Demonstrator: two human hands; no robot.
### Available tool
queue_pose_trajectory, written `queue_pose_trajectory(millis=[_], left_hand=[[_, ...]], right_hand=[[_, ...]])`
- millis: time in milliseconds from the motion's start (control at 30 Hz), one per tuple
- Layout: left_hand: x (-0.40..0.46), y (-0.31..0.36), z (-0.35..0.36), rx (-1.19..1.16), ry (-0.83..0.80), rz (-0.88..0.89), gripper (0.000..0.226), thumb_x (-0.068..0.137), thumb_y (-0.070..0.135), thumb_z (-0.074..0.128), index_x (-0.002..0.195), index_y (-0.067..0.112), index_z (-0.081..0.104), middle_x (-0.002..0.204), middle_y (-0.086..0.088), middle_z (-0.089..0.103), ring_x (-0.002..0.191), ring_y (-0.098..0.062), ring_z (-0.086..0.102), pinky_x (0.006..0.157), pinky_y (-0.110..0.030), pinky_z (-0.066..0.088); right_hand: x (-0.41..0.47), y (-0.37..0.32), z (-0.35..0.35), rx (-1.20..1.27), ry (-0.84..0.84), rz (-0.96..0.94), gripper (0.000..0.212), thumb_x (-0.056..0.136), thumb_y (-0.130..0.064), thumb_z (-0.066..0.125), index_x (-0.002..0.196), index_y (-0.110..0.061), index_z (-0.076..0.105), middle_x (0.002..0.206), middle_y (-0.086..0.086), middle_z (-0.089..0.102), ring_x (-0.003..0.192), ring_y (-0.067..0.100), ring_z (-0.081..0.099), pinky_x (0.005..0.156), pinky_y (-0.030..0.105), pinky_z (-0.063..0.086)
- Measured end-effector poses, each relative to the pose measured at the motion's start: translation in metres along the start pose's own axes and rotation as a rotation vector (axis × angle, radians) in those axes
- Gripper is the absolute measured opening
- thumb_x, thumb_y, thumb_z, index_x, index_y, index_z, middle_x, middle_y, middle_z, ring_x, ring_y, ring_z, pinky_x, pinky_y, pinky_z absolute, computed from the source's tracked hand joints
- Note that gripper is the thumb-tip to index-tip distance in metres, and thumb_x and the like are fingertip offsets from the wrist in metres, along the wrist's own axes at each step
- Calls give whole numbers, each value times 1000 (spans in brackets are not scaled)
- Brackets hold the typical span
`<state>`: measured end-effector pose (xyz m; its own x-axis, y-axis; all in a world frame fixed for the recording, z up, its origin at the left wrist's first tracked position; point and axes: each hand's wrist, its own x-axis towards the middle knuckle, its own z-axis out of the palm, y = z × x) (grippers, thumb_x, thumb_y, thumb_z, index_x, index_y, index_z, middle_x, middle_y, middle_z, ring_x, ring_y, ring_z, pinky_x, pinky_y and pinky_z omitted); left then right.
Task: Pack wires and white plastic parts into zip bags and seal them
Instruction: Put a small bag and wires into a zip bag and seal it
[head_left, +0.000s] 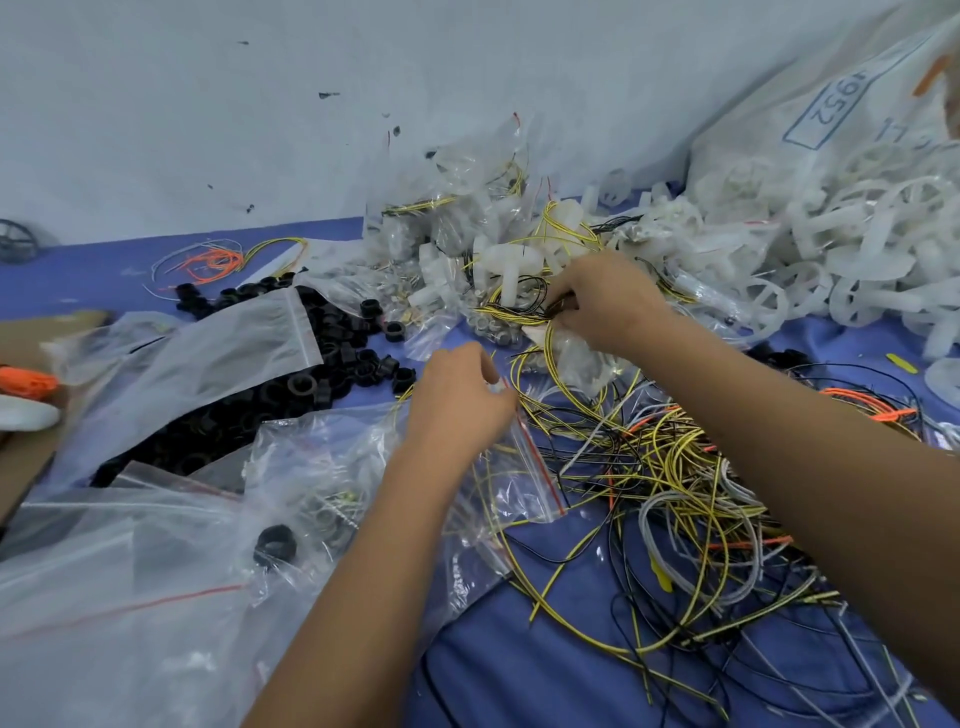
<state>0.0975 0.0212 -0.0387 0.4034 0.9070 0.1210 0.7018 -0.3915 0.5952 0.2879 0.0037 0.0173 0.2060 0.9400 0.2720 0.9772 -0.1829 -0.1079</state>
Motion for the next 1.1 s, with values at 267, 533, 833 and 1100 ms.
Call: queue_pose_trajectory(millis=[267, 533, 833, 1100], left_hand=[[-4, 4, 0, 35, -30, -47, 40, 87, 52, 70, 81, 17, 53, 79, -5, 59, 86, -27, 63, 54, -30, 32], [-5, 6, -5, 89, -203, -77, 27, 85, 34, 70, 74, 15, 54, 68, -4, 55, 62, -21, 51, 50, -26, 32], [-1, -9, -30, -368, -390, -289, 17, 91, 0, 64, 75, 1, 61, 61, -13, 60, 45, -19, 62, 48, -24, 54], [-7, -3, -51, -506, -424, -240, 10, 93, -1, 69, 83, 1, 67, 60, -9, 70, 54, -16, 71, 51, -20, 55]], right_hand=[[-43, -12, -6, 775, 389, 178, 9, 88, -20, 77, 90, -12, 76, 80, 0, 70, 67, 20, 65, 63, 32, 53], [-102, -41, 9, 1760, 355, 504, 14, 96, -12, 68, 90, -8, 55, 66, -1, 53, 41, 9, 46, 33, 18, 28], [-116, -48, 20, 1684, 344, 450, 21, 95, -13, 69, 78, -14, 56, 57, -4, 48, 39, 10, 45, 32, 18, 29], [-118, -59, 34, 1296, 246, 360, 23, 94, -13, 70, 84, 3, 57, 55, 7, 52, 36, 19, 54, 36, 26, 39]])
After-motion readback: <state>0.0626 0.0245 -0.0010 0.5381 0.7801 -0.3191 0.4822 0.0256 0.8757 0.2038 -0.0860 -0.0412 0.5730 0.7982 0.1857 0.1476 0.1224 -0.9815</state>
